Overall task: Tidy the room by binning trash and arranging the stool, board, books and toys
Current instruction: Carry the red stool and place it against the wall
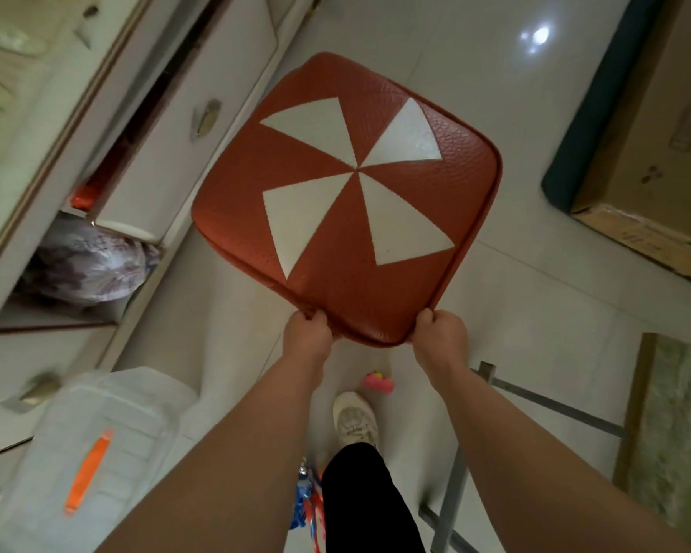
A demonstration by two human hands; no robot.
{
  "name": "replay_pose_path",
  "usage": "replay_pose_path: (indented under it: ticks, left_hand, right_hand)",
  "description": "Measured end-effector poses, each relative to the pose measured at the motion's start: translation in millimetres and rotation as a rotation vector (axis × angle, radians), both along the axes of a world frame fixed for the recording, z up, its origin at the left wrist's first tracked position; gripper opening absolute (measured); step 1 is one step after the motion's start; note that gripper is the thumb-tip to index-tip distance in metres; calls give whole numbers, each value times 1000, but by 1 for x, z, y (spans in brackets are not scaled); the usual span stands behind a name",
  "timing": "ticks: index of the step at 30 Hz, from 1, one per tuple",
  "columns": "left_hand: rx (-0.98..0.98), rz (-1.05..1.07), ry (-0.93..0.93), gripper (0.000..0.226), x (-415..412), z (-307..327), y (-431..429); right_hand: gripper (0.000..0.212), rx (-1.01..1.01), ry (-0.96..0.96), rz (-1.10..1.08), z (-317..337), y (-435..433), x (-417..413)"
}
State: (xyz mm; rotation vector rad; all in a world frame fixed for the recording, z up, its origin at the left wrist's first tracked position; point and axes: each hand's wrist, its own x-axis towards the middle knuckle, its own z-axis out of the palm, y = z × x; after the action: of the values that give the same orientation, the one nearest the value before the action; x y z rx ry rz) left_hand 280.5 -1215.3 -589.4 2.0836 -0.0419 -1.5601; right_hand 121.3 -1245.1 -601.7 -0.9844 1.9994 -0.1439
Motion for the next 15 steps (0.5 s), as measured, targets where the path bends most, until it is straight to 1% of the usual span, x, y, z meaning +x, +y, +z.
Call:
replay_pose_path:
  ticks: [4,6,9,11,13,15]
  left_hand:
    - [-81,-34,-99,35,16,25,-29]
    - [-100,-40,-119,33,22,38,-46]
    - [-132,-51,-145,38,35,58,-74]
    - [-158,-90,-179,33,43,67,-88]
    - [-175,-117,-217,24,51,77,-102]
    - [-208,-83,-208,15,58,89,-114]
  right_hand:
    - [35,-65,-65,-15,28,-27,17]
    - [37,-86,-67,15,41,-41,23]
    - [37,-119,-39,108,59,-63,30]
    - [35,-149,-26,132,67,-73,35]
    - [34,-211,-48,107,78,-82,42]
    - [31,-290,-78,64,91,-90,51]
